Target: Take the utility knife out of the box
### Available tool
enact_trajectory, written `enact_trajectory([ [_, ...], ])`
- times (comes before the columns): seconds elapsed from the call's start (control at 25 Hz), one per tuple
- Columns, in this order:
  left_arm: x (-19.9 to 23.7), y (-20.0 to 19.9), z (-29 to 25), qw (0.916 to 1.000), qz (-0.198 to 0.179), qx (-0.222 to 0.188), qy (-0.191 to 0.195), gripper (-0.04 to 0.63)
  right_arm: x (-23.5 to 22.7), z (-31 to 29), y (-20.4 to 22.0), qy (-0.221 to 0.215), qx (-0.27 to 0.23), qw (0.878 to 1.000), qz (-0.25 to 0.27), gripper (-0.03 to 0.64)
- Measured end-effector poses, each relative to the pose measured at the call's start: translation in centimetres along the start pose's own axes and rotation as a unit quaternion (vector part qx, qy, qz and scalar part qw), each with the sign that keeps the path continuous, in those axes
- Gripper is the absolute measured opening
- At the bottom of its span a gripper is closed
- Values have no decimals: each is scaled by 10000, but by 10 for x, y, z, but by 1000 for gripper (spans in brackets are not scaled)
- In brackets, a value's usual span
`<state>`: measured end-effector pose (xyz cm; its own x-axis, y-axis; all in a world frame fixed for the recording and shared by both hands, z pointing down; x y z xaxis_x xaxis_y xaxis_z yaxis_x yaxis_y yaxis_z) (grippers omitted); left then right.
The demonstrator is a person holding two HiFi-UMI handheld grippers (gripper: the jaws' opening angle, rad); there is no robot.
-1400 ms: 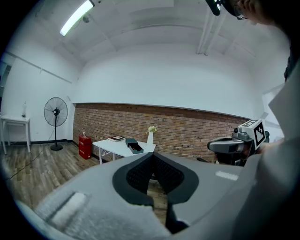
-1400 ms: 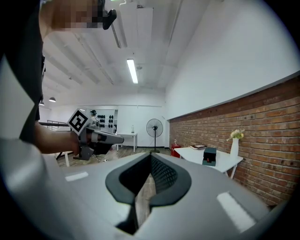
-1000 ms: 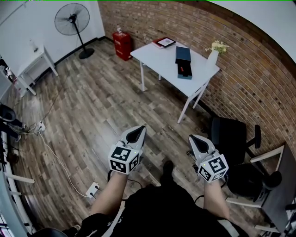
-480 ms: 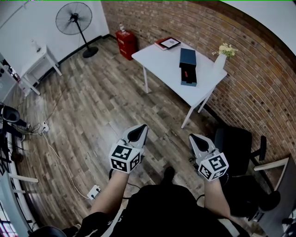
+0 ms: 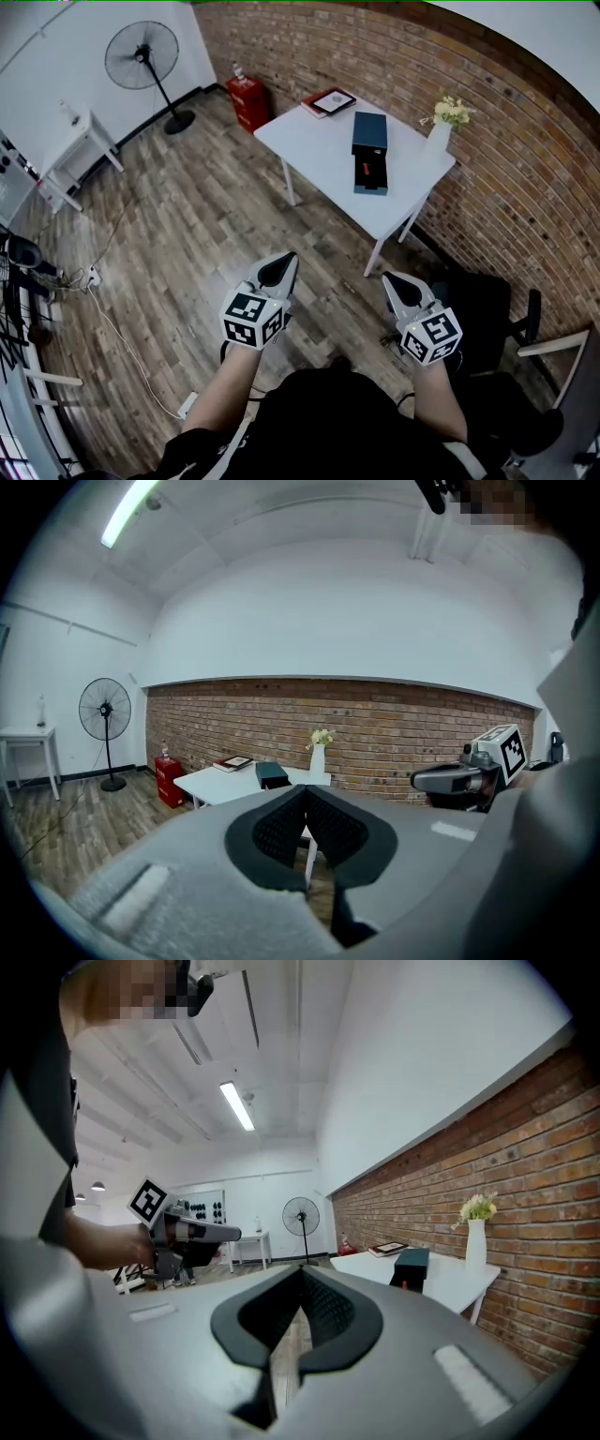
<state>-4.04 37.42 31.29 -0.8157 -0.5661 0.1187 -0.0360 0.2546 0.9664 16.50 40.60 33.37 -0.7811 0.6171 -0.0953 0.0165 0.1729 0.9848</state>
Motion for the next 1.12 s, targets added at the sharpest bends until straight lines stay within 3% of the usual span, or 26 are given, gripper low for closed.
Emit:
enact_trajectory([
  [0.48,11,-12,-76,9997,151,-47,199,8,-65,-26,0,145,243,9996,7,2],
  [1.12,163,-43,-219,9972,408,-24,620,8,-133,-210,-24,353,642,9973,99,2],
])
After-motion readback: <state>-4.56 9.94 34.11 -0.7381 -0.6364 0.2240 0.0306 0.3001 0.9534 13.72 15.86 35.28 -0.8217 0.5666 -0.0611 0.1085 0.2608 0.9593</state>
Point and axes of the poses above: the fingertips, and each gripper's own axes: z backward along the fingers, x to its left, y out of its underside, the point moved 2 cm from there along z, backward along the fingers, and after that the axes turned 3 degrees about y, right-handed, at the moved point
